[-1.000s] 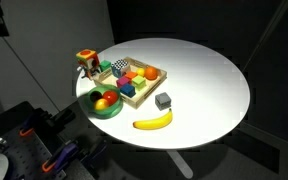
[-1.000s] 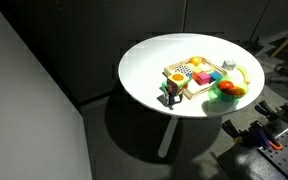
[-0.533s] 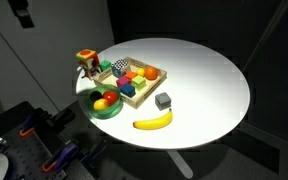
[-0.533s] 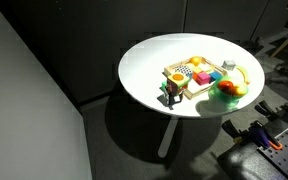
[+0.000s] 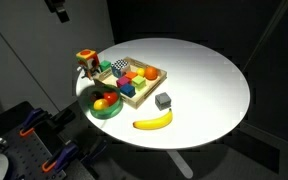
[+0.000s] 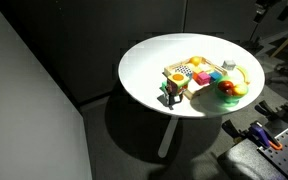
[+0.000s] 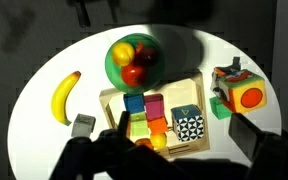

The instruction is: Pick up the block with the letter a on it and put it on the green block, push the block with the letter a on it over onto the table

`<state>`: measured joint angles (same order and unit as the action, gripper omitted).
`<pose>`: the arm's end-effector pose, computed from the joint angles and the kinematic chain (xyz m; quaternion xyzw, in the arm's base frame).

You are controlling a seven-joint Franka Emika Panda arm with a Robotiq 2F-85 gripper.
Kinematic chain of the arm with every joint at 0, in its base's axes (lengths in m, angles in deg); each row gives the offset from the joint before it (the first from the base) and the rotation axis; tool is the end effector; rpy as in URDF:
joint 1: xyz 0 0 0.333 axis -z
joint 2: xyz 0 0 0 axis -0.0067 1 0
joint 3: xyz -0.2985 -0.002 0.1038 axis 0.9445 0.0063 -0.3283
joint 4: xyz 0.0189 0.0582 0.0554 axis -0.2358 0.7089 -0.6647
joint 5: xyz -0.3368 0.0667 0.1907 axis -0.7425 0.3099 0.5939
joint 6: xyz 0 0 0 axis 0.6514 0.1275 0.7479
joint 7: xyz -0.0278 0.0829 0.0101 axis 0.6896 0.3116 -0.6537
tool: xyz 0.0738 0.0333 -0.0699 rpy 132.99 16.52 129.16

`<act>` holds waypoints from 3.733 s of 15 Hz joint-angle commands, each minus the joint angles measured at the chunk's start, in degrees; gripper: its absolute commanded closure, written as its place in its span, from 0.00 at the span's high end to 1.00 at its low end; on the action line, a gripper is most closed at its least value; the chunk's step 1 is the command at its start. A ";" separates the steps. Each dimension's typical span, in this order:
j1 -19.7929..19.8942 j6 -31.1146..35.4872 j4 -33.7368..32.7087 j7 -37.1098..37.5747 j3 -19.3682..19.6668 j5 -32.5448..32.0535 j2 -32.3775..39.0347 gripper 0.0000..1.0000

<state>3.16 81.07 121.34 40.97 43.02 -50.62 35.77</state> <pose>0.3686 -0.0017 0.4666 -0.9914 0.1196 -0.0386 0.0363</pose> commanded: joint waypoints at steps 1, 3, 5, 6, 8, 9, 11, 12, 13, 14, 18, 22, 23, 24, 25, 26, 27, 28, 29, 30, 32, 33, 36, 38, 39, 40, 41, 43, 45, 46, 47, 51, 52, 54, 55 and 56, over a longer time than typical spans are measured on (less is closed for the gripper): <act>1.32 4.64 -2.19 1.81 -0.46 -1.57 4.51 1.00; 1.93 5.89 -3.04 2.26 -0.69 -3.00 7.00 1.00; 2.42 5.56 -4.49 2.68 -0.81 -5.12 9.65 1.00; 2.59 5.50 -5.17 3.04 -0.87 -6.32 10.82 1.00; 2.73 4.32 -7.12 3.43 -0.84 -8.48 13.42 1.00; 2.50 3.69 -8.20 3.37 -0.70 -9.05 14.67 1.00; 1.96 2.50 -10.15 2.63 -0.39 -9.67 16.80 1.00; 1.79 1.95 -10.94 2.49 -0.29 -9.83 17.66 1.00; 1.58 1.16 -11.72 2.20 -0.17 -9.74 18.42 1.00; 1.43 0.47 -12.41 2.25 -0.09 -9.56 18.99 1.00; 1.09 2.40 -10.39 2.10 0.37 -8.59 18.29 1.00; 1.09 2.40 -10.22 2.10 0.37 -8.59 18.28 1.00; 1.09 2.40 -10.22 2.10 0.37 -8.59 18.28 1.00; 1.29 2.48 -10.66 2.71 0.28 -9.01 19.24 1.00; 1.35 1.97 -11.27 2.77 0.16 -9.46 20.53 1.00; 1.26 1.80 -11.63 2.47 0.17 -9.48 21.49 1.00; 1.20 1.86 -12.08 2.56 0.13 -9.49 22.77 1.00; 1.04 1.30 -12.66 2.16 0.23 -9.18 24.10 1.00; 0.85 1.23 -13.16 1.82 0.33 -8.77 25.40 1.00; 0.64 1.17 -13.53 1.48 0.40 -8.54 26.47 1.00; 0.13 1.45 -14.39 0.43 0.54 -7.82 28.64 1.00; -0.17 1.64 -14.86 -0.08 0.56 -7.49 29.69 1.00; -0.97 2.20 -16.35 -1.16 0.51 -6.90 32.63 1.00; -1.49 3.19 -17.39 -1.02 0.40 -6.77 34.69 1.00; -1.75 4.09 -17.79 -0.86 0.35 -6.69 35.67 1.00; -2.04 4.95 -18.23 -0.79 0.28 -6.56 36.65 1.00; -2.33 6.06 -18.71 -0.80 0.23 -6.22 37.73 1.00; -2.82 7.52 -19.72 -1.12 0.12 -4.84 39.64 1.00; -3.25 8.66 -20.85 -1.72 -0.01 -3.16 41.50 1.00; -3.41 9.20 -21.38 -2.02 -0.05 -2.42 42.30 1.00; -3.59 9.79 -22.09 -2.21 -0.09 -1.91 43.31 1.00; -4.22 12.48 -24.26 -1.57 -0.10 -2.08 46.52 1.00; -4.42 13.01 -24.89 -1.47 -0.14 -2.30 47.47 1.00; -4.88 14.42 -25.86 -1.18 -0.19 -2.74 49.21 1.00; -5.12 14.84 -26.40 -1.14 -0.23 -2.83 50.05 1.00; -5.37 15.12 -27.00 -1.11 -0.28 -2.86 51.05 1.00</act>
<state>-1.68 95.51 97.23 40.43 42.84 -53.76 83.87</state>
